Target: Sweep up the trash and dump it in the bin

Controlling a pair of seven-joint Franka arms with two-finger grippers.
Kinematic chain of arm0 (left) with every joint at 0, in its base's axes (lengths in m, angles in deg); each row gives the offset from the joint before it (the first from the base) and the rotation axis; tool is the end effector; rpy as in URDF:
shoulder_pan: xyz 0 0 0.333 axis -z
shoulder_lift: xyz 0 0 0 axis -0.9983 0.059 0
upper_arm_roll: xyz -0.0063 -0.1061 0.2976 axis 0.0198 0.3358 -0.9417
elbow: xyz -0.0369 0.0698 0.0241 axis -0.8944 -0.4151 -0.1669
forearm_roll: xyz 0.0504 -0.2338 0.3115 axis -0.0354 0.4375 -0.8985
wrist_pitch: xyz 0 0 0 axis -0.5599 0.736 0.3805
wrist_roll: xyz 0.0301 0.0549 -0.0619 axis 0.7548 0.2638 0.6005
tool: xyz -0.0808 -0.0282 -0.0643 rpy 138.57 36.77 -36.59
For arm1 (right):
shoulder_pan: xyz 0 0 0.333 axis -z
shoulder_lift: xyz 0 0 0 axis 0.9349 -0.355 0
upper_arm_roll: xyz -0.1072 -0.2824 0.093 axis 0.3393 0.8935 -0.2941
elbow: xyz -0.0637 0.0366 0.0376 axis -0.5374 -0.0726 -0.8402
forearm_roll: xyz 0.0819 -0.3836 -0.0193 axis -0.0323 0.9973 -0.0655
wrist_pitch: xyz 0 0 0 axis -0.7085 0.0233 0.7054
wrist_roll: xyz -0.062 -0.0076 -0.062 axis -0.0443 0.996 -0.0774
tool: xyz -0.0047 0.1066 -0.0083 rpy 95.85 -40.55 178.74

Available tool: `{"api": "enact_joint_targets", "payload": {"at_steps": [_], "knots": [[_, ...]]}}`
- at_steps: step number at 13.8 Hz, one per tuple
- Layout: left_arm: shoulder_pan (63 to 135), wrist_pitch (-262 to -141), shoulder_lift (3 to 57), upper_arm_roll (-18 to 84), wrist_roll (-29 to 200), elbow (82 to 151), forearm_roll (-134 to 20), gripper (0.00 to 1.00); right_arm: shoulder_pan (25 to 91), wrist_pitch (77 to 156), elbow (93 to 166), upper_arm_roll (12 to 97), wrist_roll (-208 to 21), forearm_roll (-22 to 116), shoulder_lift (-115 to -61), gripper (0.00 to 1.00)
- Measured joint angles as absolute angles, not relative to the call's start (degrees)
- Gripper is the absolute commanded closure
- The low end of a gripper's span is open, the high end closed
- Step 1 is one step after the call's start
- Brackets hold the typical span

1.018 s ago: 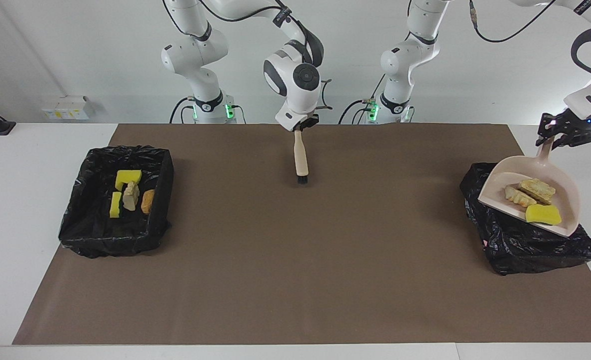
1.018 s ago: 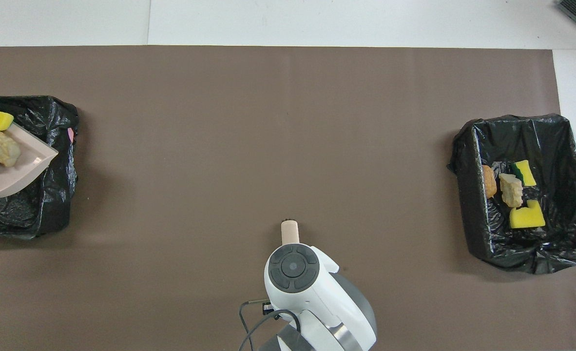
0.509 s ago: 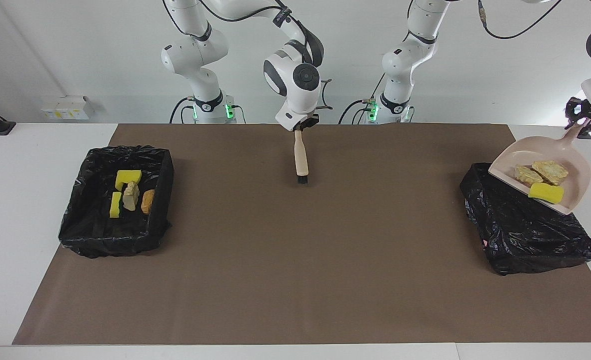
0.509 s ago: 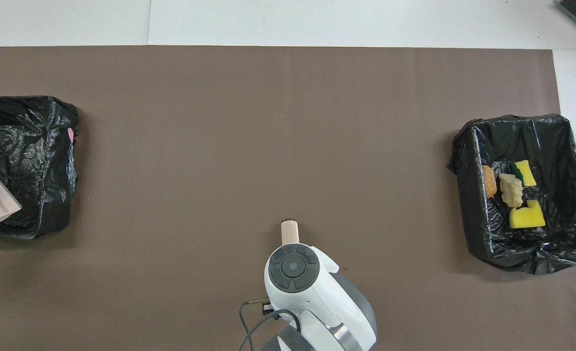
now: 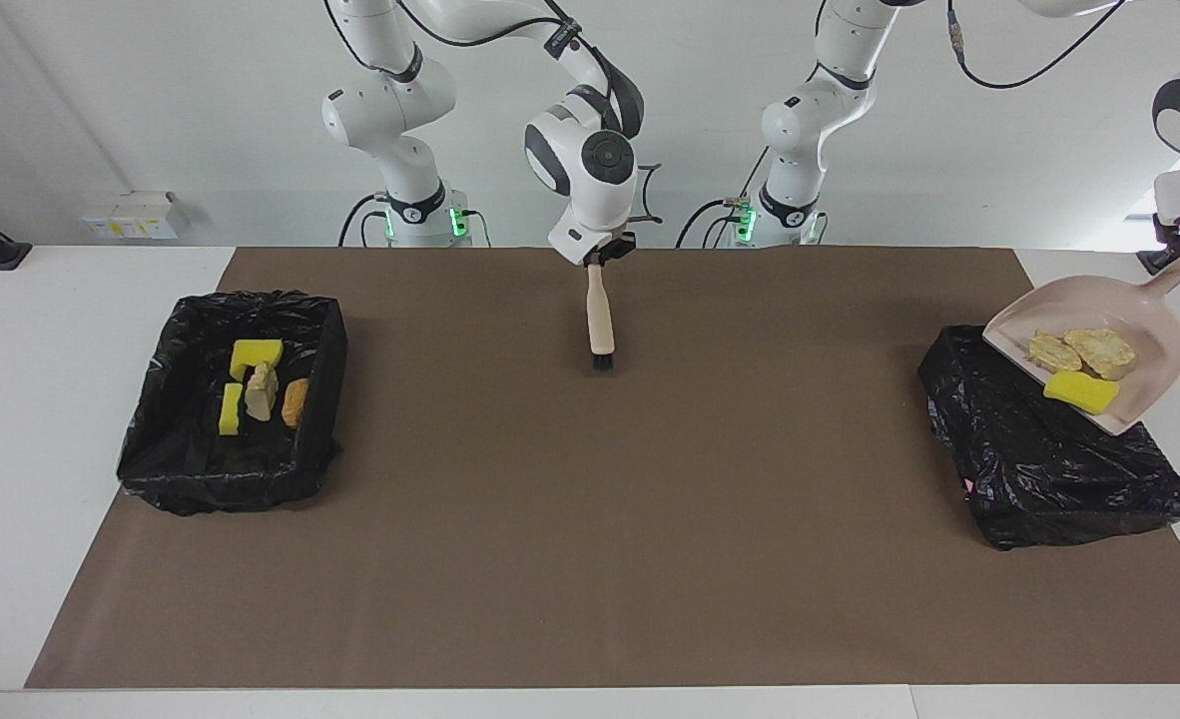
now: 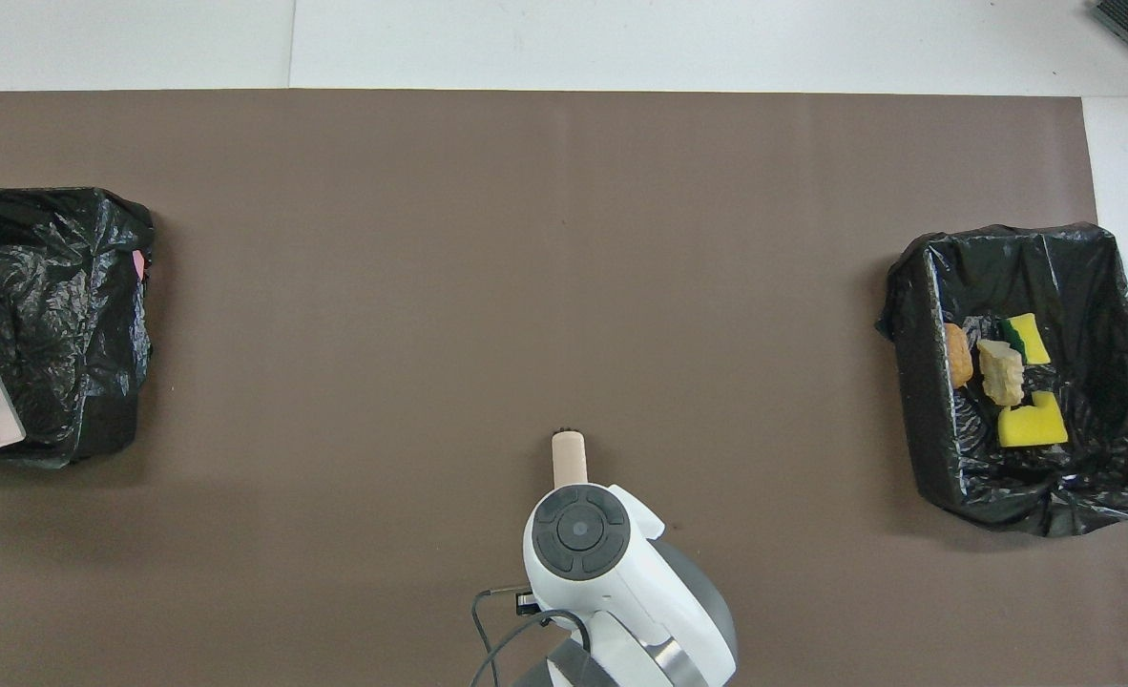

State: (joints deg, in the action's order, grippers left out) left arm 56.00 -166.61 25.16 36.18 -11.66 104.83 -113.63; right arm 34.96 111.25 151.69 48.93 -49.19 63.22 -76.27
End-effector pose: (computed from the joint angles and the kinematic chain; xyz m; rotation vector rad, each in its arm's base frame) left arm 0.5251 0.2860 0.5368 -2.3371 1.4816 0.5822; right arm 0.3337 0.3796 0.3398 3.0642 0.0799 -0.5771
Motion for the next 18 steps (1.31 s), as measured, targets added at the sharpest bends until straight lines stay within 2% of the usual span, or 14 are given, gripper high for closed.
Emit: {"api": "enact_joint_targets", "payload": {"at_steps": [1, 4, 7, 13, 18], "knots": [[57.0, -167.1, 25.4, 36.2, -11.8, 104.8, -115.7, 1.00, 34.2, 112.1, 152.1, 48.9, -49.2, 63.2, -76.6, 0.01], [58.9, -168.9, 26.0, 36.3, -12.8, 104.8, -120.5, 1.00, 33.1, 110.0, 150.2, 48.9, -49.1, 63.1, -77.1, 0.00], [60.0, -169.8, 26.6, 36.4, -14.5, 103.9, -124.7, 1.00, 34.9, 104.2, 144.5, 49.3, -49.2, 63.2, -76.4, 0.00], [65.9, -167.4, 28.8, 36.4, -18.8, 96.8, -133.8, 1.00, 45.8, 87.1, 130.2, 49.7, -60.6, 68.4, -75.3, 0.00], [70.6, -159.6, 28.7, 36.5, -21.7, 91.2, -133.9, 1.00, 54.6, 81.9, 122.1, 50.1, -75.3, 75.0, -75.4, 0.00]]}}
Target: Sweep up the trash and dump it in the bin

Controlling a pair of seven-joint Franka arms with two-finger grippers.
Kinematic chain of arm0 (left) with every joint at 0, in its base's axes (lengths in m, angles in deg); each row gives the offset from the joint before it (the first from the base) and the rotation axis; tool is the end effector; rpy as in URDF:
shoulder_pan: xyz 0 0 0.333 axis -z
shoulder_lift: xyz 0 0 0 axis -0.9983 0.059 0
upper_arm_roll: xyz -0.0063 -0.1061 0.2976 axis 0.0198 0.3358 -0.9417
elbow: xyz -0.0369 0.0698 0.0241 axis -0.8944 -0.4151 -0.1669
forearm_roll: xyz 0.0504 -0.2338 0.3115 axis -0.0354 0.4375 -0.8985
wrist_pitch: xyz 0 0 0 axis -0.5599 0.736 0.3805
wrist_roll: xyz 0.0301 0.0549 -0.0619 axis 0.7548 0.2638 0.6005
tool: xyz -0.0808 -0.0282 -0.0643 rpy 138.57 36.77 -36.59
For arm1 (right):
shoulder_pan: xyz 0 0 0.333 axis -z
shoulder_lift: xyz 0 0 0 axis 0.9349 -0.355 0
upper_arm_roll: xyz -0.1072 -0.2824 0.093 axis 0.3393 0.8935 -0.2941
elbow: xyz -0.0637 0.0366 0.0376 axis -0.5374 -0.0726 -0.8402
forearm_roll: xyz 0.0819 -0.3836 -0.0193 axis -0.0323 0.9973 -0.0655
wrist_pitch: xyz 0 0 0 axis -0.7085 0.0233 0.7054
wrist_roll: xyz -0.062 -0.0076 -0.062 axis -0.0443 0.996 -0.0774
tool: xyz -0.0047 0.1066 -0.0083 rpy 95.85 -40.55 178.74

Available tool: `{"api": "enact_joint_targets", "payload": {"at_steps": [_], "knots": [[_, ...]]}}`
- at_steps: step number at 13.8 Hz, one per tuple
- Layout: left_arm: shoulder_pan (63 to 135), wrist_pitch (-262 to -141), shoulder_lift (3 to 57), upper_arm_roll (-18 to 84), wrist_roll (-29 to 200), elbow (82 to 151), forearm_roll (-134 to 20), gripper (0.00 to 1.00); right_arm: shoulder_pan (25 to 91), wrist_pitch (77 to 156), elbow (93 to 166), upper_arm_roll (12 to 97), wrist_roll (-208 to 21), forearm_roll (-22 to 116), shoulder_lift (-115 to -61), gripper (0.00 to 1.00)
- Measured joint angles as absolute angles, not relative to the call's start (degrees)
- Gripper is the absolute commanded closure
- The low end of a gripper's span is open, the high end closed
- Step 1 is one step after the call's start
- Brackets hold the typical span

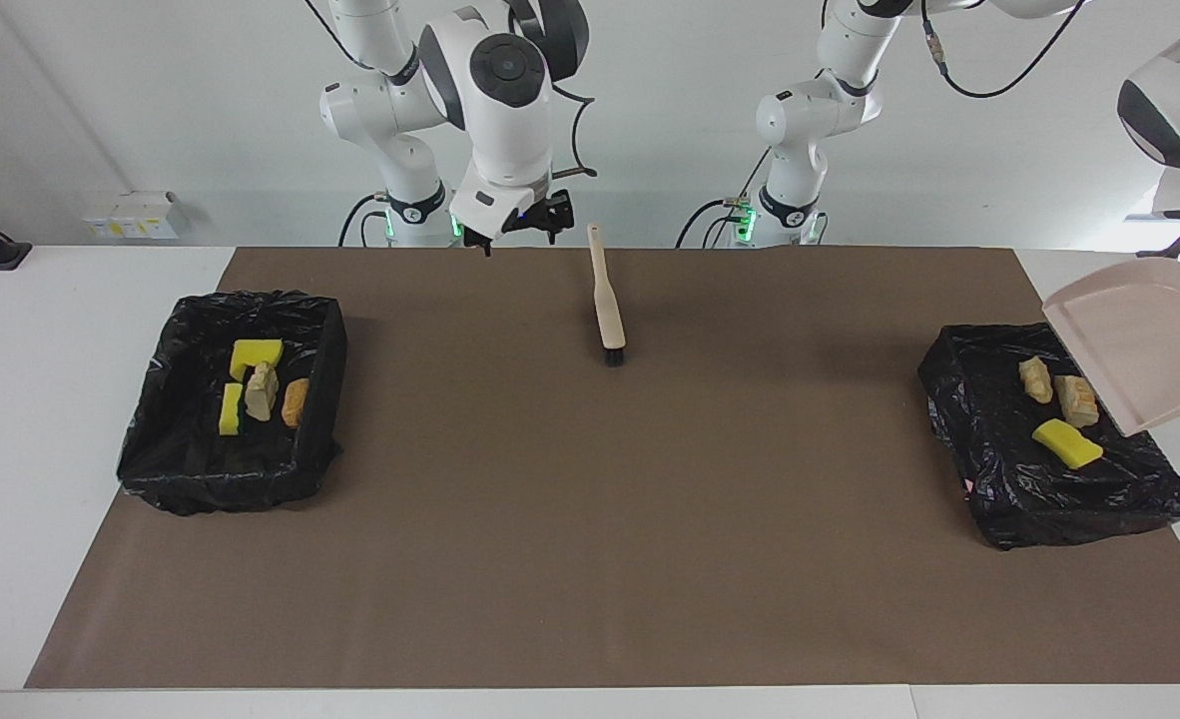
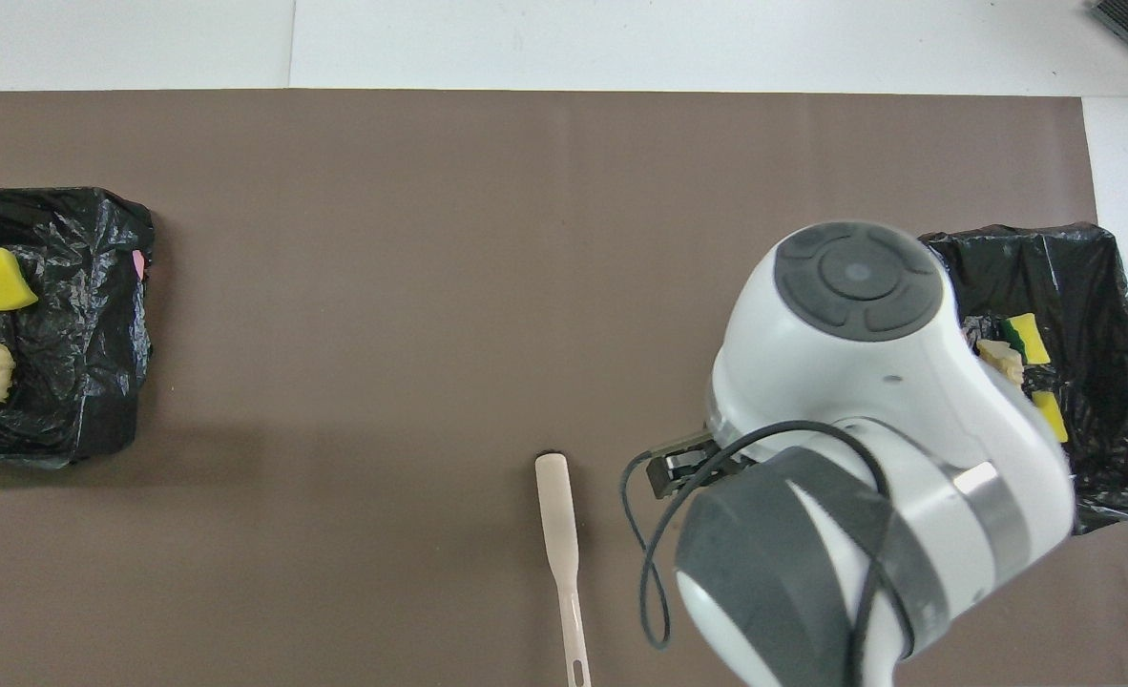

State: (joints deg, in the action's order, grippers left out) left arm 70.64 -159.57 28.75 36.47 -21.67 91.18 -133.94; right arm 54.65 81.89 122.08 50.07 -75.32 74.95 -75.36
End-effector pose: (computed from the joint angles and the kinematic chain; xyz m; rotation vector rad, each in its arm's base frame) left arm 0.5937 0.1797 0.6266 -1.7538 1.6589 0.8298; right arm 0.4868 0.2417 0.5429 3.0506 0.4207 -0.4310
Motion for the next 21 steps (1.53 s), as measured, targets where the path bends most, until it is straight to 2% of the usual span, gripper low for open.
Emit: {"api": "enact_joint_targets", "payload": {"at_steps": [3, 8, 11, 14, 18, 21], "knots": [[74.4, -154.2, 28.1, 36.7, -19.9, 89.8, -129.1, 1.00, 61.4, 81.7, 120.3, 50.3, -85.1, 77.9, -75.4, 0.00], [75.6, -145.9, 24.0, 37.7, 0.0, 90.7, -107.1, 1.00, 70.1, 83.1, 118.1, 51.6, -91.2, 78.5, -75.6, 0.00], [79.6, -145.7, 21.1, 38.1, 21.3, 96.8, -95.6, 1.00, 70.7, 87.7, 117.2, 56.5, -91.2, 79.0, -75.6, 0.00], [85.9, -146.5, 18.8, 38.5, 36.3, 102.9, -90.2, 1.00, 70.9, 91.6, 117.0, 61.3, -90.3, 78.9, -75.6, 0.00], [94.2, -148.7, 17.5, 38.7, 54.1, 108.8, -86.2, 1.00, 71.0, 90.4, 117.1, 63.8, -89.0, 78.7, -72.9, 0.00], [98.2, -154.7, 15.9, 38.7, 68.9, 115.0, -81.7, 1.00, 71.0, 90.1, 121.1, 63.8, -87.9, 77.4, -68.9, 0.00]]}}
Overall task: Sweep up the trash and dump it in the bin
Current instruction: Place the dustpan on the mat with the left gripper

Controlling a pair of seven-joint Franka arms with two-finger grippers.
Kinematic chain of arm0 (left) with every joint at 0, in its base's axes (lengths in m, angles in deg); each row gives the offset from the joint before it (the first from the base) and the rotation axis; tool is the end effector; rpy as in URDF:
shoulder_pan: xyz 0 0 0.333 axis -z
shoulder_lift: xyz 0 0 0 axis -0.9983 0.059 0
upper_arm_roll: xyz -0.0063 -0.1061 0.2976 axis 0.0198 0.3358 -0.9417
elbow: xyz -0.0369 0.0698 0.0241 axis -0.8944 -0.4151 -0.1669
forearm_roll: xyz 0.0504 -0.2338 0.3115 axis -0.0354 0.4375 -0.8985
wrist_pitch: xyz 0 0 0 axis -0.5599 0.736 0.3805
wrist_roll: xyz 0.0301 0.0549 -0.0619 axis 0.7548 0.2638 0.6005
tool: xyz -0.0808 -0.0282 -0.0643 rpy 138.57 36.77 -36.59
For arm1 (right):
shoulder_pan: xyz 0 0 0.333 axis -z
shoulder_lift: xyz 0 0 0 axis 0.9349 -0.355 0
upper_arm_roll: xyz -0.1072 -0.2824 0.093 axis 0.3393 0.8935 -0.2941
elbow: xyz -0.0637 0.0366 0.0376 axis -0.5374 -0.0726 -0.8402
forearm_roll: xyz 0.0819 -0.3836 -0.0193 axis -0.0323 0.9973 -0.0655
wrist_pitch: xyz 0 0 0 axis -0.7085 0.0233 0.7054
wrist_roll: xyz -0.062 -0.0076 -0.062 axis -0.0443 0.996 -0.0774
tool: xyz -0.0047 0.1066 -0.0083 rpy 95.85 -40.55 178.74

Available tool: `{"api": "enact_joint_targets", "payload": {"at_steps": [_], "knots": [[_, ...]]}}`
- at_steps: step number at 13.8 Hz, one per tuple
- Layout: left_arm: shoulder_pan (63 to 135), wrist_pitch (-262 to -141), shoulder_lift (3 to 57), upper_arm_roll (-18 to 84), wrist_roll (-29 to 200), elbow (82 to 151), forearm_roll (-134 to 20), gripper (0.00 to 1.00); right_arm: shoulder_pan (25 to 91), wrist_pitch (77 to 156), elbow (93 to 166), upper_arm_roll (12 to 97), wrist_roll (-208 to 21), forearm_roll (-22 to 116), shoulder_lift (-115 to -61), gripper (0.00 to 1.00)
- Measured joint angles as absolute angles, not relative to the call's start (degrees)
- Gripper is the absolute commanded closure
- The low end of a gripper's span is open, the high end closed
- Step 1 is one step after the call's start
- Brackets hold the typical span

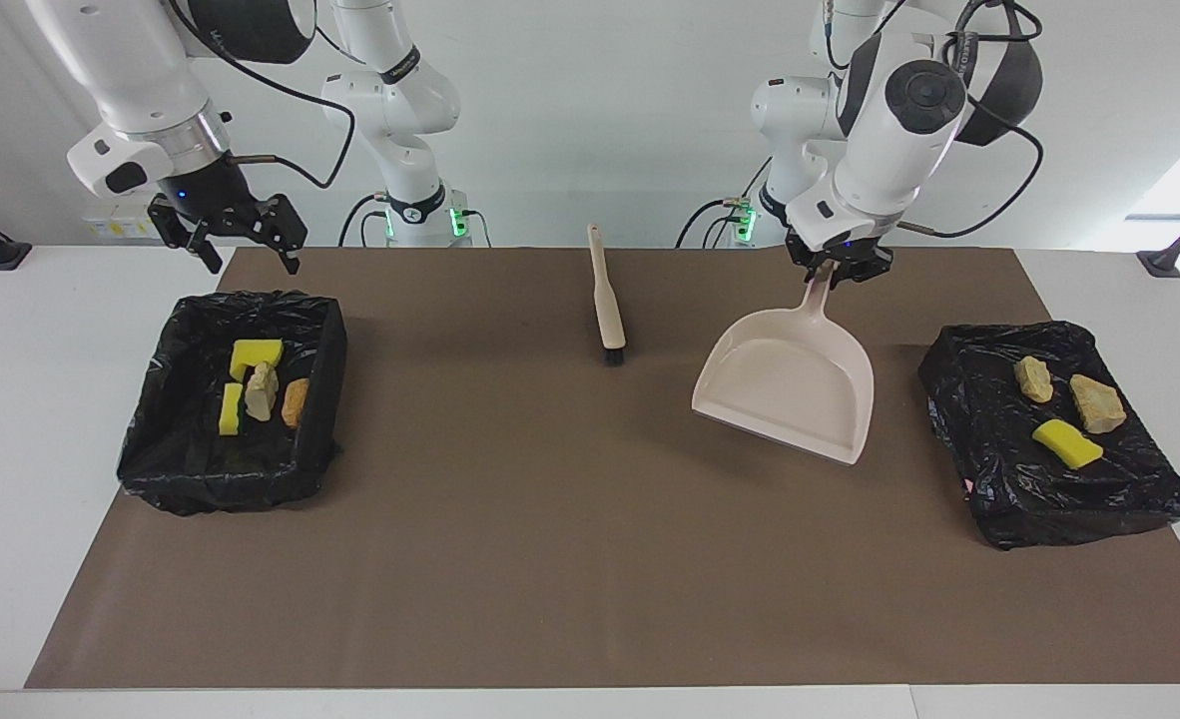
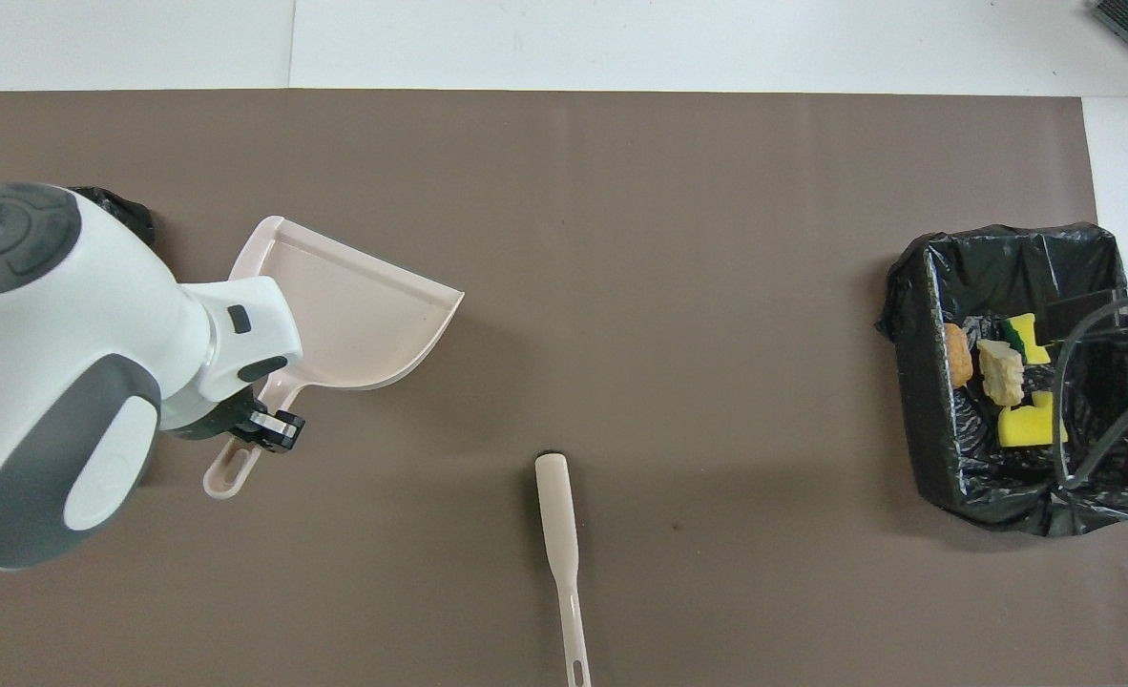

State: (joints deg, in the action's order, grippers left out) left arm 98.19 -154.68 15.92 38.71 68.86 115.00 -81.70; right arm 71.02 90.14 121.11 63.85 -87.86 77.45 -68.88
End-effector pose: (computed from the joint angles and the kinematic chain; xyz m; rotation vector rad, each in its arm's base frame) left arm 0.4829 -0.1841 0.5155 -3.0339 0.5745 0.3405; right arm 0.5323 -0.0388 0.6215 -3.1343 0.0527 0.0013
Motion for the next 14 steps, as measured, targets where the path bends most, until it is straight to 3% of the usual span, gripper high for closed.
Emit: {"api": "enact_joint_targets", "payload": {"at_steps": [5, 10, 14], "knots": [[103.0, -162.3, 14.5, 38.7, 79.1, 124.5, -81.1, 1.00, 70.6, 90.2, 122.4, 63.5, -87.6, 77.3, -68.2, 0.00], [103.8, -169.8, 14.5, 38.7, 79.9, 126.3, -79.1, 1.00, 70.1, 90.2, 122.4, 63.0, -87.5, 77.2, -68.2, 0.00], [109.3, -184.6, 20.9, 38.7, 85.1, 125.7, -77.6, 1.00, 70.2, 90.2, 122.4, 63.0, -87.5, 77.2, -68.2, 0.00]]}}
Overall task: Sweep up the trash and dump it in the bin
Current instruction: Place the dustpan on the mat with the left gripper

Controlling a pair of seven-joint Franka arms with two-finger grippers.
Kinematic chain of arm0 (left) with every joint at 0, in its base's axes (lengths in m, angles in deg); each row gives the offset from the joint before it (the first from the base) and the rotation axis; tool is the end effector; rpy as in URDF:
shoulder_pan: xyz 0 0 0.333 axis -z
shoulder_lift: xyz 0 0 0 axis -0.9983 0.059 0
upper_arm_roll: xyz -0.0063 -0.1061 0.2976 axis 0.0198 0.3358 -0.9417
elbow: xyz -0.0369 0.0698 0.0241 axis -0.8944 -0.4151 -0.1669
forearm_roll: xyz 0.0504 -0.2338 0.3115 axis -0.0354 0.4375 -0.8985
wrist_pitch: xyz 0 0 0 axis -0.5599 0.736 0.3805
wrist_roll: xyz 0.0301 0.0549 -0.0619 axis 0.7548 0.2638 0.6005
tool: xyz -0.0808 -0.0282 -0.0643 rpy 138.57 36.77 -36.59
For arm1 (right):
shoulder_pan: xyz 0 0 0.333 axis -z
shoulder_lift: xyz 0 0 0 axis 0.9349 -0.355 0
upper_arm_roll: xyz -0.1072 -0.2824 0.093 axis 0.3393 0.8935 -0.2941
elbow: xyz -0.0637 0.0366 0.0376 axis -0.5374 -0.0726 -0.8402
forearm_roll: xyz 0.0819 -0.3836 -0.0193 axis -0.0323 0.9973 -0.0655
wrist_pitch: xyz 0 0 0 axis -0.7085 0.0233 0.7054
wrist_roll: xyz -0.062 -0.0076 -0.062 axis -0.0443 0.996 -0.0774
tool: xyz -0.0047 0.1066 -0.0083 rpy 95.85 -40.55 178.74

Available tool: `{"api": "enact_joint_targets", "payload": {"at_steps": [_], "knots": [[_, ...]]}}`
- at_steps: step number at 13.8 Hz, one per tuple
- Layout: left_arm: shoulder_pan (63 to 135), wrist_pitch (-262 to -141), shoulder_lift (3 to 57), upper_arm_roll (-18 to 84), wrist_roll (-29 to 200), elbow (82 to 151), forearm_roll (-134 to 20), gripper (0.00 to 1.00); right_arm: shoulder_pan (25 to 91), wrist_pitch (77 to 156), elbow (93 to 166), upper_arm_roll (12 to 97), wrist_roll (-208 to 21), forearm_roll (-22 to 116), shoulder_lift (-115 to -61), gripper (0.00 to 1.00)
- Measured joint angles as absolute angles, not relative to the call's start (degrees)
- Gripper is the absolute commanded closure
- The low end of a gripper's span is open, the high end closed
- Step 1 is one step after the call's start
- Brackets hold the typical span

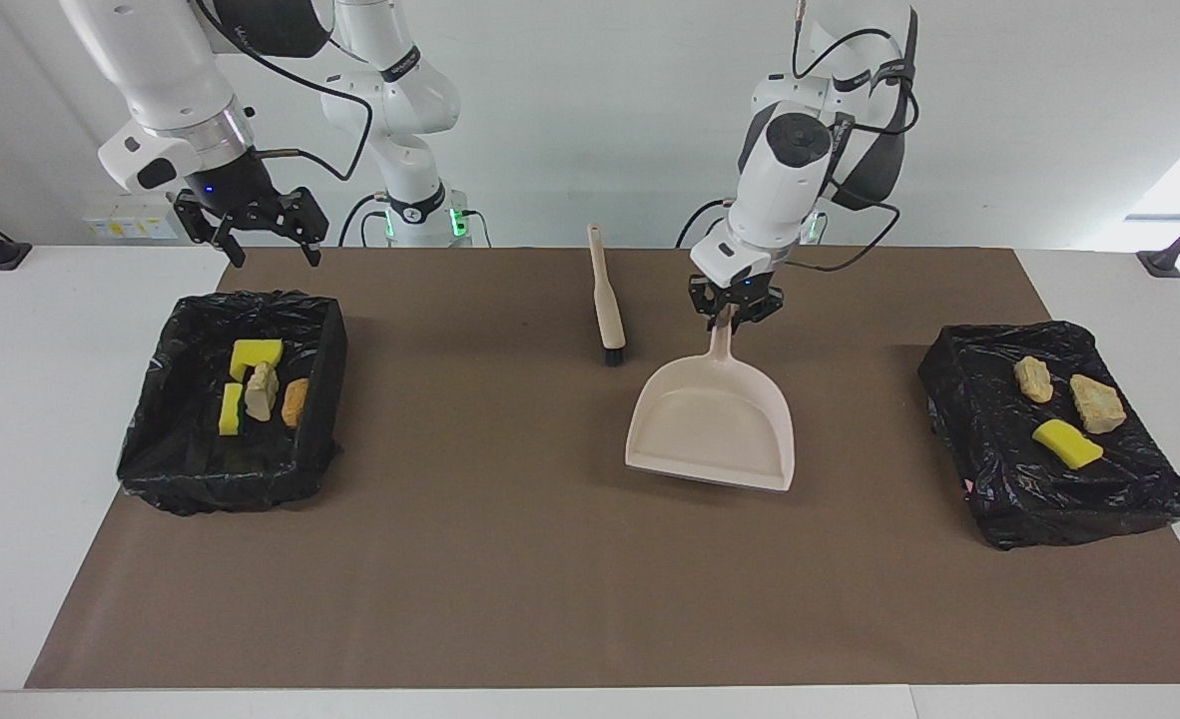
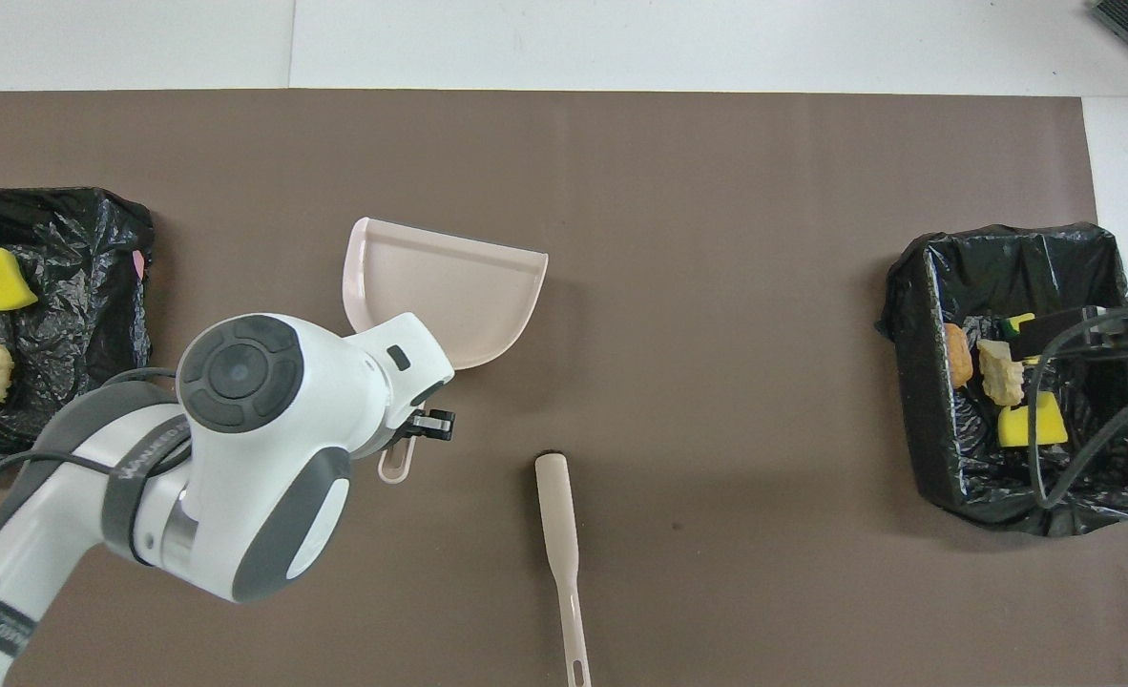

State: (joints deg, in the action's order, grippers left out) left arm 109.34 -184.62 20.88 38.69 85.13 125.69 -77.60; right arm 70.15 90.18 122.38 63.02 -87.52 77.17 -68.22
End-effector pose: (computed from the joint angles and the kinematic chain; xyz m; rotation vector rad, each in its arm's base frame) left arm 0.4700 -0.2941 0.4235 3.0380 -0.3736 -0.0070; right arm 0.5292 -0.0221 0.6172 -3.1302 0.0157 0.0167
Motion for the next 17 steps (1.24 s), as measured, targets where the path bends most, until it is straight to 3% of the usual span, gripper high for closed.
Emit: {"api": "enact_joint_targets", "payload": {"at_steps": [6, 11, 12, 13, 14, 17], "knots": [[113.9, -188.8, 36.4, 38.7, 94.4, 108.4, -76.5, 1.00, 70.1, 90.2, 122.4, 63.0, -87.5, 77.1, -68.2, 0.00], [118.6, -191.9, 43.3, 38.6, 95.9, 106.4, -76.5, 1.00, 70.1, 90.2, 122.4, 63.0, -87.5, 77.1, -68.2, 0.00], [118.9, -192.0, 43.8, 38.6, 96.5, 106.4, -76.5, 0.77, 70.1, 90.2, 122.4, 63.0, -87.5, 77.1, -68.2, 0.00], [119.0, -192.1, 43.9, 38.6, 96.8, 106.4, -76.5, 0.25, 70.1, 90.2, 122.4, 63.0, -87.5, 77.1, -68.2, 0.00], [119.0, -192.1, 43.9, 38.6, 96.9, 106.3, -76.5, 0.00, 70.1, 90.2, 122.4, 63.0, -87.5, 77.1, -68.2, 0.00], [119.0, -191.9, 43.8, 38.2, 97.3, 106.0, -76.5, 0.00, 70.1, 90.2, 122.4, 63.0, -87.5, 77.1, -68.2, 0.00]]}}
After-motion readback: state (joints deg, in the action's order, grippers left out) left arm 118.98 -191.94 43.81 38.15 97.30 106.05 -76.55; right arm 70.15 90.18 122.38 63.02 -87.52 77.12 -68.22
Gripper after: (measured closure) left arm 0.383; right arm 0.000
